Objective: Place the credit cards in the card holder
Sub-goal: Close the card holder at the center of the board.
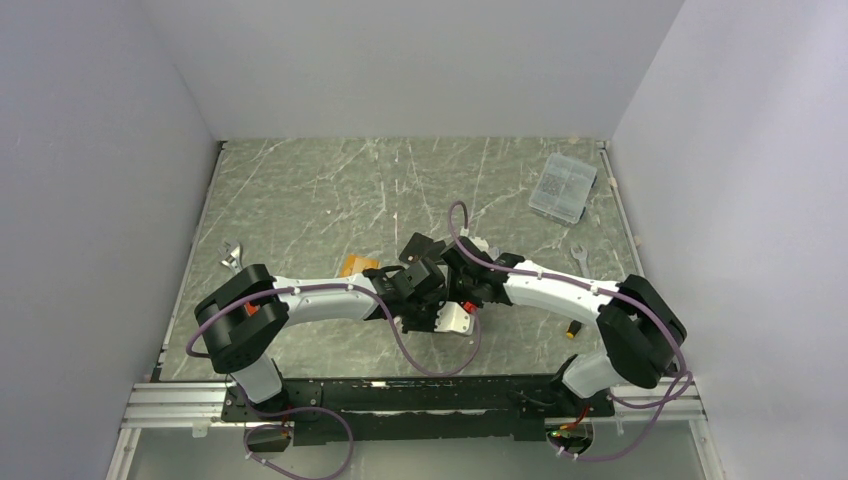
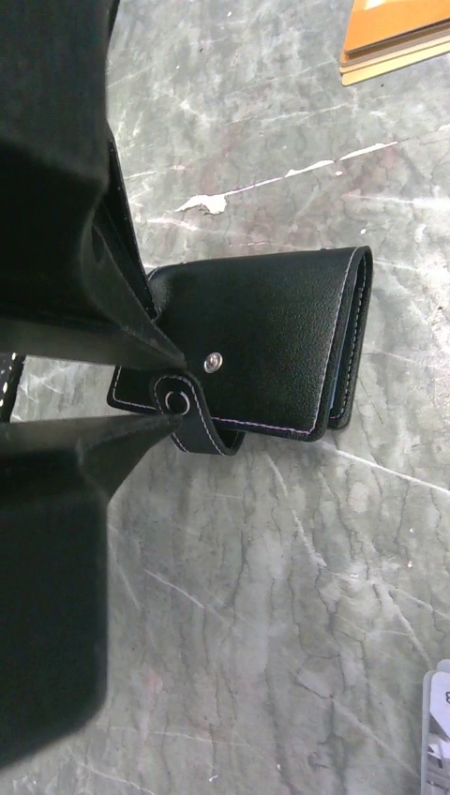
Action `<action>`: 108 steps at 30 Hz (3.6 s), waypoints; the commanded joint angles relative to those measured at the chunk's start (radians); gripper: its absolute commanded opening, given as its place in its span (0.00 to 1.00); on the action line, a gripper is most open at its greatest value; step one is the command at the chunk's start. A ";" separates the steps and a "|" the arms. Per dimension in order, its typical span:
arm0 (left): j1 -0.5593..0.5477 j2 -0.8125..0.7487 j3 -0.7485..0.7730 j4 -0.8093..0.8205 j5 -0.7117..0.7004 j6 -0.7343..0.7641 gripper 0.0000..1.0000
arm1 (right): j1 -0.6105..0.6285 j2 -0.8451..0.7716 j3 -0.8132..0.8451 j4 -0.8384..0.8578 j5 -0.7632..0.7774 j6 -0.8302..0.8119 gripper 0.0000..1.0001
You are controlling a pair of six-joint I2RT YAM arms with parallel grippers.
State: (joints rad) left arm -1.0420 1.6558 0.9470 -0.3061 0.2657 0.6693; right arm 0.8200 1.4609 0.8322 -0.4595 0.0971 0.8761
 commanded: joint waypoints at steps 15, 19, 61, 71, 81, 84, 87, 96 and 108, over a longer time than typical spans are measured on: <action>0.008 0.024 -0.008 -0.086 -0.021 -0.007 0.06 | 0.007 0.002 0.060 -0.036 -0.033 -0.009 0.07; 0.008 0.023 -0.007 -0.088 -0.020 -0.006 0.06 | 0.005 0.031 0.077 -0.020 -0.063 -0.017 0.00; -0.009 0.021 -0.020 -0.070 -0.051 0.004 0.05 | -0.077 0.060 0.027 0.163 -0.247 0.018 0.00; -0.009 0.022 -0.024 -0.066 -0.052 0.006 0.05 | -0.087 0.090 0.012 0.170 -0.248 0.026 0.00; -0.009 0.019 -0.018 -0.074 -0.048 0.005 0.05 | -0.094 0.093 -0.010 0.143 -0.237 0.029 0.00; -0.009 0.018 -0.017 -0.074 -0.049 0.004 0.05 | -0.097 0.094 -0.008 0.140 -0.238 0.026 0.00; -0.009 0.019 -0.017 -0.076 -0.050 0.006 0.05 | -0.097 0.100 -0.008 0.143 -0.246 0.026 0.00; -0.010 0.018 -0.013 -0.080 -0.046 0.006 0.04 | -0.100 0.101 -0.027 0.178 -0.254 0.035 0.00; -0.010 0.012 -0.011 -0.082 -0.042 0.006 0.04 | -0.119 0.134 -0.057 0.186 -0.278 0.053 0.00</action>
State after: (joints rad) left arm -1.0485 1.6520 0.9485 -0.3191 0.2272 0.6701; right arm 0.7094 1.5589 0.8036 -0.2737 -0.1894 0.9165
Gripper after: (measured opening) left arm 0.087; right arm 0.007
